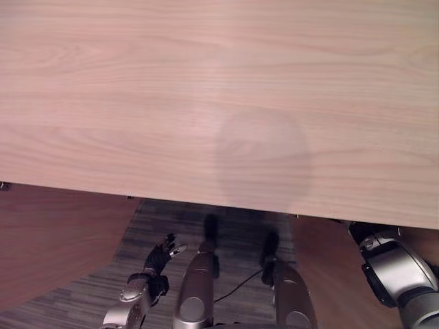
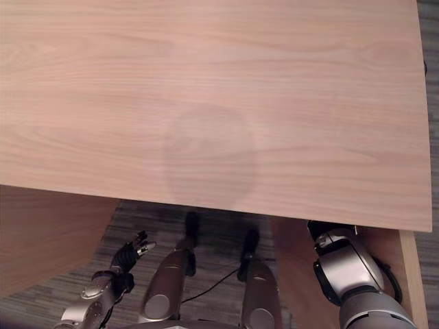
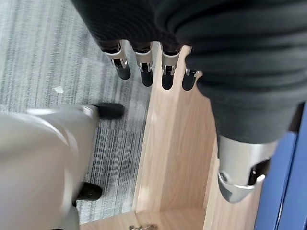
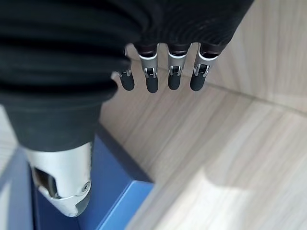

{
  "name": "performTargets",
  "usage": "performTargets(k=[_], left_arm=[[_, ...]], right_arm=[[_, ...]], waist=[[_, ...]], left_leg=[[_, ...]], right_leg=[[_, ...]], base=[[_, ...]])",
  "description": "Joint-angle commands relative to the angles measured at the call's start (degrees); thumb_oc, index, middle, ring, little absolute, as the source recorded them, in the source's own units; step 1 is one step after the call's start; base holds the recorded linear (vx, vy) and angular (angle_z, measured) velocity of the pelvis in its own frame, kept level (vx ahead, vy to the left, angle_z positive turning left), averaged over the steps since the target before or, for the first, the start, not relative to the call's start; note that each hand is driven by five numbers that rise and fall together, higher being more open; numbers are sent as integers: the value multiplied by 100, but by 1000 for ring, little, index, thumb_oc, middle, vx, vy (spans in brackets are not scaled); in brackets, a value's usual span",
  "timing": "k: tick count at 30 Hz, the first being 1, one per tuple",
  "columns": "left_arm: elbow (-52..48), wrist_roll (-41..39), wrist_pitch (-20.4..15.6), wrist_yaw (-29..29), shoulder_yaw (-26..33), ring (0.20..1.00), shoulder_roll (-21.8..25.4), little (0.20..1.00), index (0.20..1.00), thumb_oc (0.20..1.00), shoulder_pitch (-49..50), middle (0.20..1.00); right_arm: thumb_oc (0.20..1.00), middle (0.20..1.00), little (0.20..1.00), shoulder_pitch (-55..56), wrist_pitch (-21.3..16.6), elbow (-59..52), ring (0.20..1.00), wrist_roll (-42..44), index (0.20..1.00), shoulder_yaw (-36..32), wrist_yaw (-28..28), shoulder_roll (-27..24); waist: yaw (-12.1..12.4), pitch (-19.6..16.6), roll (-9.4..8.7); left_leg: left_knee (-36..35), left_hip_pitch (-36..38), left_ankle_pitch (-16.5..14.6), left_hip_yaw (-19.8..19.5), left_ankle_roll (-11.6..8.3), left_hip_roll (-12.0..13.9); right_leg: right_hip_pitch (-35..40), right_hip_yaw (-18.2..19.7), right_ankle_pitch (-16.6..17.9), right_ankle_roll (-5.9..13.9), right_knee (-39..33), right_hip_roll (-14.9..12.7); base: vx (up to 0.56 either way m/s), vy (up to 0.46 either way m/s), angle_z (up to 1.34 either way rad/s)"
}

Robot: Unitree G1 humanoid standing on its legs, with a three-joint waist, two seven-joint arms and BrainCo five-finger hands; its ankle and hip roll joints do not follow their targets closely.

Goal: Put the empty folder in the office cabinet

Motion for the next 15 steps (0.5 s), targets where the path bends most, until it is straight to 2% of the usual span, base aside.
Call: performTargets(k=[1,2,6,13,15], left_arm=[[-242,5,-164,44,-13,1000,156,1000,1000,1000,183,1000],[-251,7,-182,70,-6,1000,200,1000,1000,1000,144,1000],[-246,37,-206,115,51,1000,227,1000,1000,1000,56,1000],[-173,57,-207,78,23,1000,218,1000,1000,1000,-17,1000],[-370,63,-215,61,-17,1000,309,1000,1000,1000,-75,1000]], right_arm=[[1000,1000,1000,-261,-151,-67,1000,-49,1000,157,-162,-533],[1000,1000,1000,-439,-153,-144,1000,-43,1000,170,-218,-599],[1000,1000,1000,-564,-191,-538,1000,-86,1000,153,-309,-692],[1000,1000,1000,-779,-228,-652,1000,-99,1000,149,-306,-836],[1000,1000,1000,-979,-274,-781,1000,-128,1000,198,-339,-985]], waist=[[40,-237,-14],[58,-221,-10],[61,-141,-28],[116,-145,-52],[133,-90,-89]], left_leg=[[429,-108,-579,-158,-9,-18],[756,-409,-715,-116,62,-110],[1570,-893,-1089,-34,246,-181],[2485,-1455,-1488,44,424,-235],[2981,-1850,-1628,85,503,-237]], right_leg=[[-89,50,95,219,-724,-9],[-374,122,98,209,-438,-121],[-834,313,3,171,229,-327],[-1421,509,-211,98,1108,-531],[-1769,572,-275,61,1493,-591]], base=[[-63,193,19],[-40,169,14],[-76,132,-7],[-38,83,-3],[-117,73,-3]])
